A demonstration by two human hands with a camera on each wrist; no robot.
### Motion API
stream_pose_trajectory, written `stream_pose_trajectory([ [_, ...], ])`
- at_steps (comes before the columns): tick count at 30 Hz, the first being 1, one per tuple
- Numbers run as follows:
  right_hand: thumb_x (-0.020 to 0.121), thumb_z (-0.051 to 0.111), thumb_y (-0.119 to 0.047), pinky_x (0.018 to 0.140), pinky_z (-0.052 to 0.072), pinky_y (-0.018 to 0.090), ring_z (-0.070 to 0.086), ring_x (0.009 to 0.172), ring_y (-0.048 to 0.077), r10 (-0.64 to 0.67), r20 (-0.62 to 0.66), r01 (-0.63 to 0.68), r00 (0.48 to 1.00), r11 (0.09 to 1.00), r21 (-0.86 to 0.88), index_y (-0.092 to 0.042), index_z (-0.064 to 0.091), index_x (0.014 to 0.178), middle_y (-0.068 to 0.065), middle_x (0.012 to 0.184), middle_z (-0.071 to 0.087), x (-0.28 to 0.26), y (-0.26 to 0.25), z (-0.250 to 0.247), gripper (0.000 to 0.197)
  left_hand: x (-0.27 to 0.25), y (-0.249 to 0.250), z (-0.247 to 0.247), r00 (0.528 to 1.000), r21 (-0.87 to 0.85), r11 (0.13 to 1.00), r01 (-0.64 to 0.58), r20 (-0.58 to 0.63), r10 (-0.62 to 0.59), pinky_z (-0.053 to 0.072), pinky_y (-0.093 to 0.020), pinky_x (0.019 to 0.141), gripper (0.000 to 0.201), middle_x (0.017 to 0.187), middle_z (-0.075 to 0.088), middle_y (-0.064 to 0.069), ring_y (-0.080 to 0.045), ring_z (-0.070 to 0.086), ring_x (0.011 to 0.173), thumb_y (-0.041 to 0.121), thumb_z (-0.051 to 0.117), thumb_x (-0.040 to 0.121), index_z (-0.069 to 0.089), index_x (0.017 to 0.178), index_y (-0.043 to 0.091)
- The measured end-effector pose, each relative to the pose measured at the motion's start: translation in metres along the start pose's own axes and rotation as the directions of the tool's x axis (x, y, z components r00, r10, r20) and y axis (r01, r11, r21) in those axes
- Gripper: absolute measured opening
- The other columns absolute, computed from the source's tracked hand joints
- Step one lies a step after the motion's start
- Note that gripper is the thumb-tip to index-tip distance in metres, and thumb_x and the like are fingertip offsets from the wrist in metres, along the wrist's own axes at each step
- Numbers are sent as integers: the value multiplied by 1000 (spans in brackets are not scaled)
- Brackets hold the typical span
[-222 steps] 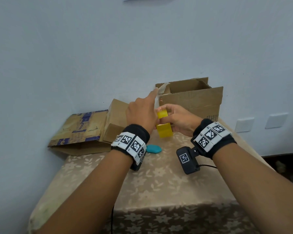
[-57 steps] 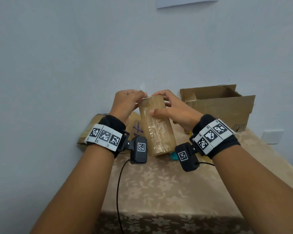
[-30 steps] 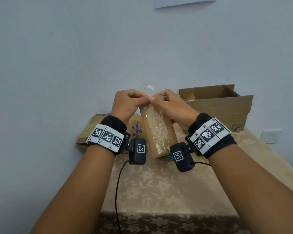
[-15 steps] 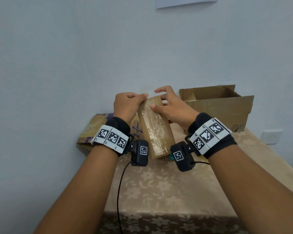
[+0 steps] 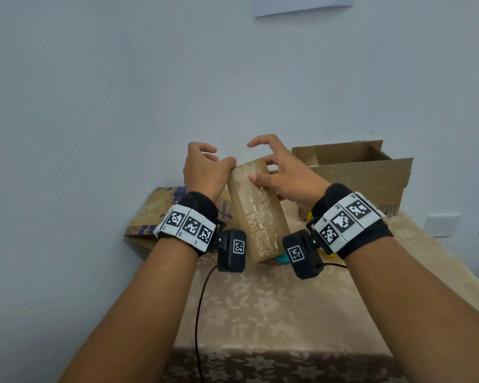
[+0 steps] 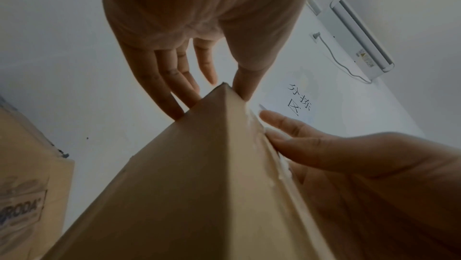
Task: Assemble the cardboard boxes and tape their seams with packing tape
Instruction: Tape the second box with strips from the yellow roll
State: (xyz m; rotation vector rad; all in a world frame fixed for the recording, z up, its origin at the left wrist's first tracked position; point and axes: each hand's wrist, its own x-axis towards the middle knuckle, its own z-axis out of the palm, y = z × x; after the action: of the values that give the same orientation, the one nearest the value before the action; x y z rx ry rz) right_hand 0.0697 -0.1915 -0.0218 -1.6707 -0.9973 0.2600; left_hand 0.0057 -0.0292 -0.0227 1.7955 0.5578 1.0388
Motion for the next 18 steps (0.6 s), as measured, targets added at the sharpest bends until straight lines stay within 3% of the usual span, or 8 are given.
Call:
stream_pose_trajectory([
  [4,101,64,-18,79,60,62,73,100,36,36,-9,-36,999,999,-35,-26,58,123,4,124,61,2,0,3,24,0,-2,-2,998,-3,998,-55,19,56,60,-49,86,25,99,68,1,-18,68,94,31,84,75,64,90,26],
  [7,101,63,-20,81,62,57,73,100,28,69,-31,-71,997,996,-49,-25,60,124,-1,124,61,4,-1,4,24,-1,-2,-3,982,17,982,-186,30,185,59,-41,87,12,102,71,4,-14,68,94,28,83,80,74,88,28],
  [10,101,63,-21,81,63,54,73,97,25,98,-60,-102,993,992,-75,-24,58,125,-2,120,62,6,0,2,25,-3,1,-4,959,-18,973,-232,160,232,59,-34,87,2,88,77,8,-13,71,90,25,81,85,81,86,25],
  [13,101,62,-22,74,65,42,71,96,19,124,-75,-130,990,988,-85,-21,56,127,0,120,63,6,1,-1,27,-5,2,-5,924,-19,979,-202,329,197,59,-30,89,9,87,79,6,-10,74,89,25,75,91,82,91,19],
  [16,101,64,-26,63,58,26,67,93,11,136,-84,-144,987,985,-94,-21,54,125,-6,114,60,5,2,-4,26,-4,0,-3,906,22,973,-228,370,204,56,-24,85,12,90,78,8,-7,72,89,26,71,95,82,95,20],
  [18,101,65,-27,64,57,24,66,96,10,135,-91,-144,987,985,-92,-20,54,127,-6,117,60,5,3,-5,29,-3,1,-1,899,64,968,-242,391,199,55,-23,85,16,92,78,9,-7,72,91,27,67,97,81,97,21],
])
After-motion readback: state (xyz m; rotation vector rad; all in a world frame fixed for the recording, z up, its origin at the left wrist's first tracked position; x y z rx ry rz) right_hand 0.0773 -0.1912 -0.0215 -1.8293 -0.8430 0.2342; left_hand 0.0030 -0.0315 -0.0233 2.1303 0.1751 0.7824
